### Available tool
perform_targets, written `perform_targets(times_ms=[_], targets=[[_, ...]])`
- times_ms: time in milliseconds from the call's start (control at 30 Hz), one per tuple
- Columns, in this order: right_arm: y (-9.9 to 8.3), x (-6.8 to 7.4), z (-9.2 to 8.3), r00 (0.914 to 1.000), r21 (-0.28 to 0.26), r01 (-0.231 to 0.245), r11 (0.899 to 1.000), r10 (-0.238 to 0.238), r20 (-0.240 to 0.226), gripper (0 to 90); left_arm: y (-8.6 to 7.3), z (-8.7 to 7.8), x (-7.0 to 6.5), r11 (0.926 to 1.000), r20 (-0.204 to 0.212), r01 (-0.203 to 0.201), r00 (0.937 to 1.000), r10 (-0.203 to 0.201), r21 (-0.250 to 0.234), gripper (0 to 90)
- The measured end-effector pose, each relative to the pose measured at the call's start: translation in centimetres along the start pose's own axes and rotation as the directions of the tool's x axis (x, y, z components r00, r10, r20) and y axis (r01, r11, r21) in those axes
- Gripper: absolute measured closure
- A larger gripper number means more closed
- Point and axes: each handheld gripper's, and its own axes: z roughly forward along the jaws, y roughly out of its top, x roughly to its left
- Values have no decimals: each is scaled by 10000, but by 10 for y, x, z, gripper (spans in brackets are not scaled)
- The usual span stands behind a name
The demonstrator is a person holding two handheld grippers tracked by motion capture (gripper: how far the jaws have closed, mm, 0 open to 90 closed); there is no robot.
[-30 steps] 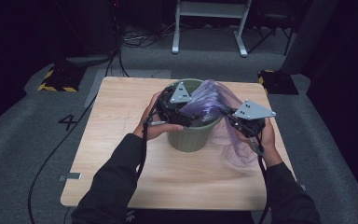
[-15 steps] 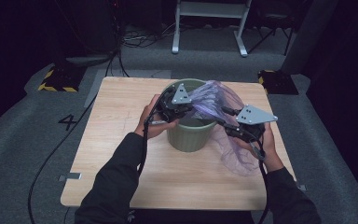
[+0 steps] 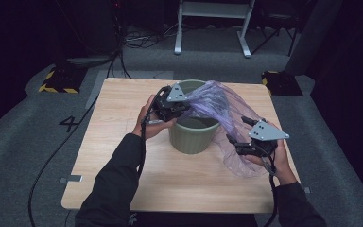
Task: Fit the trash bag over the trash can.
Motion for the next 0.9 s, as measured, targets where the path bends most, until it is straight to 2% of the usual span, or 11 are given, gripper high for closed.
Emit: perform_targets(times_ms=[100,167,200,233,267,333,367,400,533,700,900], targets=[[-8,-5,3,9993,285,-315,9991,308,234,297,-2,-1,1,9998,120,108,9999,-106,-145,896],[-9,-6,5,9997,384,-105,9992,96,237,629,-3,-2,2,9997,133,152,9998,-149,-189,894],[-9,-6,5,9997,384,-105,9992,96,237,629,-3,-2,2,9996,139,169,9998,-166,-227,894],[-9,-7,4,9997,366,-92,9993,83,240,720,-3,-3,2,9994,61,190,9998,-188,-305,881],[-6,-9,1,9989,121,-126,9998,120,456,821,-3,-5,2,9977,-24,414,9991,-416,-541,759],[-3,-12,-3,9977,-87,-105,9999,110,673,850,-3,-6,0,9965,-117,423,9990,-433,-724,560],[-3,-12,-3,9977,-87,-105,9999,110,673,850,-2,-7,-2,9961,-495,426,9977,-465,-779,560],[-1,-13,-5,9962,-95,-102,9999,110,868,858,-1,-9,-4,9957,-677,477,9963,-532,-793,441],[11,-19,-12,9870,84,321,9994,-330,1574,869,1,-16,-5,9903,-121,765,9968,-784,-1164,252],[18,-27,-16,9793,143,236,9996,-260,2006,877,0,-21,-4,9886,333,883,9958,-848,-1218,199],[17,-42,-21,9638,222,-145,9996,80,2665,878,-2,-20,-1,9874,18,1112,9937,-1117,-1125,213]])
